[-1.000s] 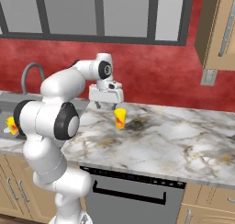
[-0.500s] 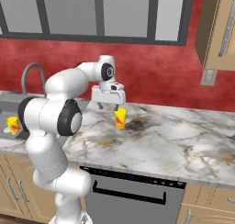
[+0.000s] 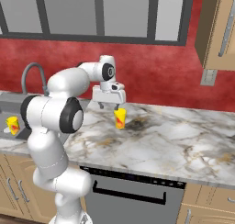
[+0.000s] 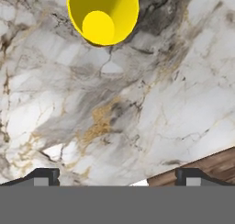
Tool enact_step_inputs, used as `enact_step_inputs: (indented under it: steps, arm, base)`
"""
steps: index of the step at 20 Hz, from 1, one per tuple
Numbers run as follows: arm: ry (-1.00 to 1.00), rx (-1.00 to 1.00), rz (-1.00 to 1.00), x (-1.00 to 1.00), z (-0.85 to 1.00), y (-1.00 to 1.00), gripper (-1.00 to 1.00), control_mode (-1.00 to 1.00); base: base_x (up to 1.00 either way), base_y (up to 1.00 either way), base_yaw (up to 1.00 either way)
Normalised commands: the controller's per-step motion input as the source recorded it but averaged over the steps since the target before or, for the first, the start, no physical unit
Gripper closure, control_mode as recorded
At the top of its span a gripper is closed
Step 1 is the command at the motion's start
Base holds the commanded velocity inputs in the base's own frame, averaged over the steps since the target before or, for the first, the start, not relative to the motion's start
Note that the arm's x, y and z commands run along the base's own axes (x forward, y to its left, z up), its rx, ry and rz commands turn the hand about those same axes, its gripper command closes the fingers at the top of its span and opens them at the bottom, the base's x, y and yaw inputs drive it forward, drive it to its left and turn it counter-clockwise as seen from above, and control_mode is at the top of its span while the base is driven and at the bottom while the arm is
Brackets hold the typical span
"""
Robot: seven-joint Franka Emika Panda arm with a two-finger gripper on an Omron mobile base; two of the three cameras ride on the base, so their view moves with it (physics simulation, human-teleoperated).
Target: Place the cup in the left basin and the cup in the right basin of the sink.
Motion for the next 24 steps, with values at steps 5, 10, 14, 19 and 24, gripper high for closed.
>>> enact_step_inputs:
  steps: [5, 10, 14, 19, 24]
  arm:
    - [0.0, 0.0, 0.0, 0.1, -0.06, 0.0, -1.0, -1.0]
    - [0.0, 0.0, 0.0, 0.03, -0.08, 0.06, -1.0, -1.0]
    - [0.0, 0.0, 0.0, 0.0, -0.06, 0.06, -1.0, -1.0]
    - [0.0, 0.0, 0.0, 0.0, -0.08, 0.06, -1.0, -1.0]
    - [0.0, 0.0, 0.0, 0.05, -0.1, 0.02, -1.0, -1.0]
  base:
    - [0.0, 0.0, 0.0]
    - [0.0, 0.0, 0.0]
    - [0.0, 0.0, 0.0]
    - [0.0, 0.0, 0.0]
    - [0.0, 0.0, 0.0]
